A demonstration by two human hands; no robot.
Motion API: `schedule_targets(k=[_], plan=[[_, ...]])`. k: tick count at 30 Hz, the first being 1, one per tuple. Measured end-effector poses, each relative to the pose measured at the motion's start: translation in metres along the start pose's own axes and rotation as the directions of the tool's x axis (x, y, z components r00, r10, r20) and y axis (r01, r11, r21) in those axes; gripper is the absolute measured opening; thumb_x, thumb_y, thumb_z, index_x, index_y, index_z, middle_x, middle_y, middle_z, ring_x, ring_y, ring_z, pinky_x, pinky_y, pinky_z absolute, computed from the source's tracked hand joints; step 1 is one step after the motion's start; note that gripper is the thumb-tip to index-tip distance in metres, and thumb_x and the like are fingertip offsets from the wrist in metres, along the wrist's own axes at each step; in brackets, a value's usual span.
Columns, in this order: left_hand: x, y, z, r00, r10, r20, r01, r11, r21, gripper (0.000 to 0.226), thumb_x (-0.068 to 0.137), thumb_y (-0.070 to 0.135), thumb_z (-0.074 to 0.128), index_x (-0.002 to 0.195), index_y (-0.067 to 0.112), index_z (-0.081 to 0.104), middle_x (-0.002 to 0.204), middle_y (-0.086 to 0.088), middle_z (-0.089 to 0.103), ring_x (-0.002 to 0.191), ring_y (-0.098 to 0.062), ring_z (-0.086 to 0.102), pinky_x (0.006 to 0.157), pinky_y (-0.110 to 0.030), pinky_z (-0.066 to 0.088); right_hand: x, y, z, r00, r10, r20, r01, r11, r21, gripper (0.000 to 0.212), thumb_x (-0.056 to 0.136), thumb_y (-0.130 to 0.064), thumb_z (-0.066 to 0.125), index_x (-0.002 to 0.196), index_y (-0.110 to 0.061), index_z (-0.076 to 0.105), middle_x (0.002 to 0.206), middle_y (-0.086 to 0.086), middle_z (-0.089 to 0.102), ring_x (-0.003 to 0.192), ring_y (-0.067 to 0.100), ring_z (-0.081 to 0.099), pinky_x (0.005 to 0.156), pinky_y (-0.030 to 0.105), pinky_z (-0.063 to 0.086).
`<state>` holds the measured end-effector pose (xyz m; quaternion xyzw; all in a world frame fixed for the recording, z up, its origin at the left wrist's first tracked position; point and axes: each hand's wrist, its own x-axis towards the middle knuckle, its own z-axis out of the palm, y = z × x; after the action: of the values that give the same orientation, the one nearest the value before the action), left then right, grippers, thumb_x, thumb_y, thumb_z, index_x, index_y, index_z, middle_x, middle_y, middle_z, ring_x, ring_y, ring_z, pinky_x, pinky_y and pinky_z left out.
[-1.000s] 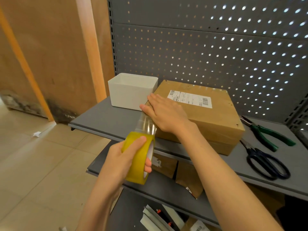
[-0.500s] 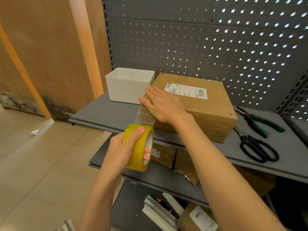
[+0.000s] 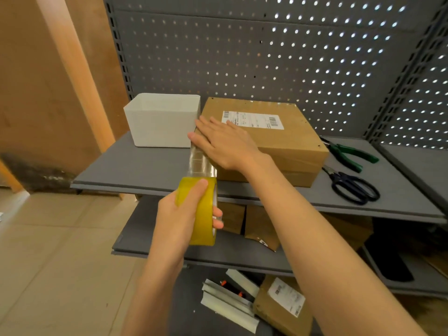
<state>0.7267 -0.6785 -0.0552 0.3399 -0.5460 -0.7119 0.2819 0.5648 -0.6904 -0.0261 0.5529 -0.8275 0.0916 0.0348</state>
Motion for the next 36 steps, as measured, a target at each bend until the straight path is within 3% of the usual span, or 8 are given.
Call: schedule_targets(k=[27,32,34,36], plan=[[0.004,0.0,-0.003,1.0,0.005,0.02,-0.006,0.999,0.048,0.024,0.089,0.031,0.052,0.074,0.013,0.056,0.041,-0.003,0.06,0.031,-0.01,0.055,0.038,-0.017,0.047,0.002,0.003,0.001,1.0,0.0,-0.005,0.0,1.0,0.02,0.059,0.099,-0.052,0.016,0.15,-0.022,0.015,0.157,-0.008,0.011,0.145,0.011,0.007,0.117,0.035,0.006],[0.006,0.003,0.0,1.0,0.007,0.003,-0.007,0.999,0.052,0.025,0.09,0.03,0.053,0.075,0.011,0.058,0.04,-0.002,0.06,0.03,-0.011,0.055,0.036,-0.017,0.047,-0.003,-0.005,0.012,0.98,0.039,-0.194,-0.075,0.98,-0.183,0.062,0.098,-0.051,0.016,0.149,-0.016,0.017,0.156,-0.001,0.018,0.145,0.016,0.005,0.116,0.035,0.0],[0.007,0.004,0.001,1.0,0.003,-0.007,-0.003,0.998,0.055,0.025,0.09,0.031,0.053,0.076,0.01,0.058,0.039,-0.002,0.059,0.029,-0.01,0.053,0.034,-0.015,0.045,-0.008,-0.009,0.013,0.968,0.042,-0.249,-0.073,0.991,-0.115,0.062,0.098,-0.051,0.019,0.149,-0.015,0.018,0.156,0.0,0.019,0.145,0.016,0.006,0.117,0.033,0.0],[0.007,0.005,0.001,1.0,0.001,-0.009,-0.001,0.999,0.044,0.024,0.09,0.03,0.054,0.076,0.011,0.057,0.039,-0.002,0.059,0.028,-0.011,0.053,0.034,-0.016,0.046,-0.016,-0.008,0.005,0.955,0.069,-0.289,-0.051,0.996,0.069,0.059,0.099,-0.047,0.024,0.148,-0.014,0.021,0.156,0.001,0.02,0.145,0.015,0.009,0.116,0.03,0.002]])
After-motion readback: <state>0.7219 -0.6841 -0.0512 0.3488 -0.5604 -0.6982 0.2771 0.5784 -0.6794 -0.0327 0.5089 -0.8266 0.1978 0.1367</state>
